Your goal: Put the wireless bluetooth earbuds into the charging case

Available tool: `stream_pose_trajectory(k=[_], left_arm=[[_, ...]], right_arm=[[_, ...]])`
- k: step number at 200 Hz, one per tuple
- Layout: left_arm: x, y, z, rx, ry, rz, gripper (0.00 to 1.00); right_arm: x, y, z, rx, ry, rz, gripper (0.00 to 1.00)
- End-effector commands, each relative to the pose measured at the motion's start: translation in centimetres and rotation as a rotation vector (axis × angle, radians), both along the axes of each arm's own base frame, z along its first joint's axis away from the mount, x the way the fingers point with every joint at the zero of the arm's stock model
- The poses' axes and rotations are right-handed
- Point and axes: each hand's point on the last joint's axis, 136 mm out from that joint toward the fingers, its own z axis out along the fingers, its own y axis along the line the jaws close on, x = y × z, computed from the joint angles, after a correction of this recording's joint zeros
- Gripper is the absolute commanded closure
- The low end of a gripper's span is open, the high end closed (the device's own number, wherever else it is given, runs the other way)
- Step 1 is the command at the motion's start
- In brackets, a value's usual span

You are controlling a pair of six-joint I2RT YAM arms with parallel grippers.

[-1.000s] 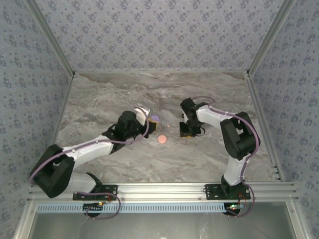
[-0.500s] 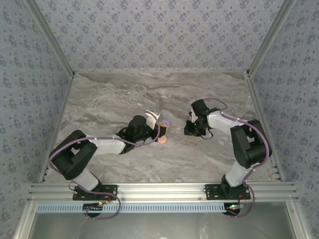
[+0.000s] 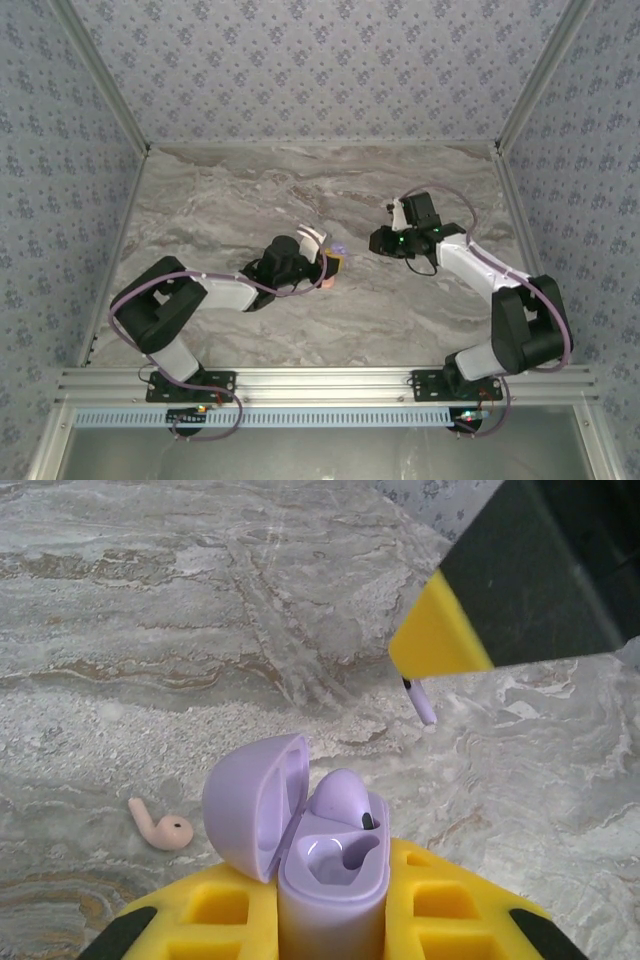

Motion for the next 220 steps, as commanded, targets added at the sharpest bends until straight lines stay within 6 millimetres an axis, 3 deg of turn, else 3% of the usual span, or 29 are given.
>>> stream_pose_trajectory(k=[1,46,103,161,220], left_arm=[[0.1,-0.9,1.8,-0.071,-0.039,-0.017,0.89],[0.0,-1.1,3.0,-0.128,-0.061,-0.019,0.89],[-0.4,-2.0,5.9,-0.249,-0.091,-0.063,0.89],[-0.4,-2.5,7.5,-0.286,-0.096,-0.086,0.89],[-0.2,-2.7,9.7,-0.325,-0.120,-0.079,0.89]], right_arm=[[0.6,1.0,3.5,0.092,-0.093,0.024,0.77],[0.9,2.2,8.7,0.145,-0.230,0.069,0.75],[0.4,4.1,12.3,0.169,-0.316,0.128,0.75],[-0.4,5.6,13.8,0.184,-0.350,0.183,0.75],[-0.8,6.5,13.8,0.187,-0.349,0.215,0.74]])
